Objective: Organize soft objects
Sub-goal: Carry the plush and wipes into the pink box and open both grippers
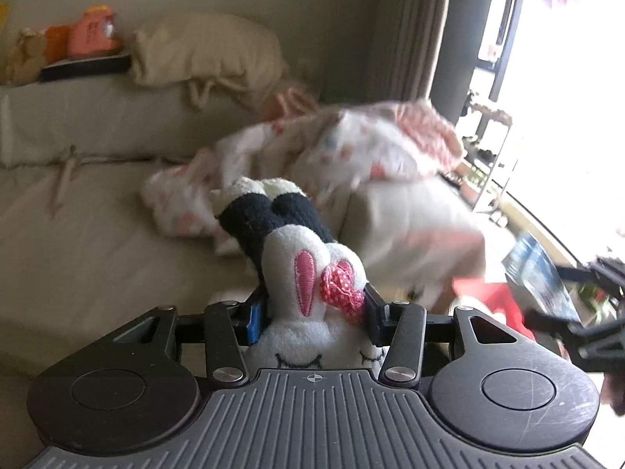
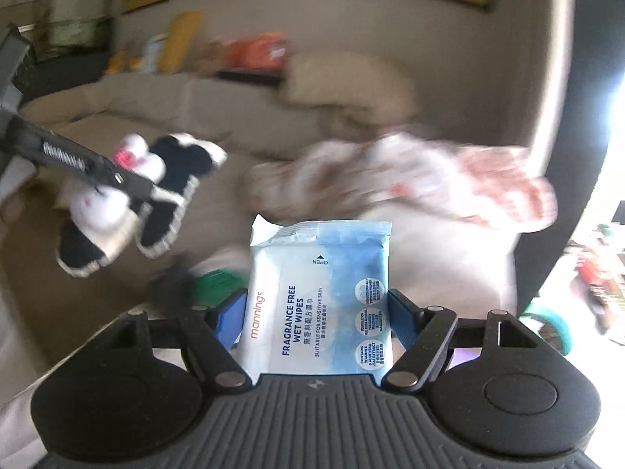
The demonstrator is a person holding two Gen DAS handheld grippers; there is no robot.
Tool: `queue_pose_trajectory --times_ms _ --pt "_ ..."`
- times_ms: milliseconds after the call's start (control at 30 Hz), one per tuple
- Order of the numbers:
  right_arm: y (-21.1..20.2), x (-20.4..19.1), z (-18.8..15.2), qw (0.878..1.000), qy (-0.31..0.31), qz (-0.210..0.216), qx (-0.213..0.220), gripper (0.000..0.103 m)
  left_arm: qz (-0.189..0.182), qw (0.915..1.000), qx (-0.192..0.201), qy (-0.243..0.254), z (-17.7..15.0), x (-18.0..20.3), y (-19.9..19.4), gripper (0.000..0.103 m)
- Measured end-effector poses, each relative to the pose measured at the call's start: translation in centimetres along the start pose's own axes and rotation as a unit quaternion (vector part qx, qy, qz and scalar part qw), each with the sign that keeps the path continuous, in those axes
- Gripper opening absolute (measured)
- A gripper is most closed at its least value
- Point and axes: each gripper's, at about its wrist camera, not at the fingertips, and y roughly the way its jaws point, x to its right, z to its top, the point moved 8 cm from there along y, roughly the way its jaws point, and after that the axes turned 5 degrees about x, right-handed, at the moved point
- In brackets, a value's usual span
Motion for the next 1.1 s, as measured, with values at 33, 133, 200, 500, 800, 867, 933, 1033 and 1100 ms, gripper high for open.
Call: queue_pose_trajectory --times_ms 33,133,200,500,800,867,933,1033,1100 --pt "0.0 1.7 0.2 1.0 0.007 -0.016 0.0 0.075 -0.006 1.0 -0.002 -0.003 1.5 0.4 1.6 0.052" --pt "-0.7 6.6 0.0 0.998 0.031 -0.056 -0.005 0.075 -0.016 0.9996 -0.018 -0.012 3.8 2.3 5.8 0.052" --pt "-1.3 9.5 -1.0 0.996 0.046 -0.078 -0.004 0.075 -0.042 0.9987 -0.024 -0.018 3.9 5.1 7.7 0.052" --pt "-4.1 20.4 -8.9 0.98 0.109 -0.162 -0.025 0.075 -0.158 0.9816 -0.092 0.056 0.6 22.9 13.1 0.053" --pt "-6.0 24.4 -13.7 0.97 0.171 -0.175 -0.012 0.075 -0.164 0.9717 -0.162 0.052 -2.7 29.7 17.4 0.053" --pt "-6.4 24.6 -14.5 0.968 0.18 -0.175 -0.01 0.075 -0.163 0.9706 -0.172 0.04 -3.4 30.4 18.4 0.054" --pt "-6.8 24.7 -15.5 0.966 0.192 -0.17 -0.01 0.075 -0.165 0.9702 -0.175 0.025 -3.6 30.6 19.0 0.055" --pt "-6.7 24.4 -16.2 0.966 0.196 -0.169 -0.013 0.075 -0.159 0.9686 -0.19 0.02 -5.2 31.2 19.9 0.056" --pt "-6.5 24.2 -16.4 0.966 0.197 -0.168 -0.013 0.075 -0.149 0.9655 -0.21 0.039 -6.6 31.7 20.7 0.057"
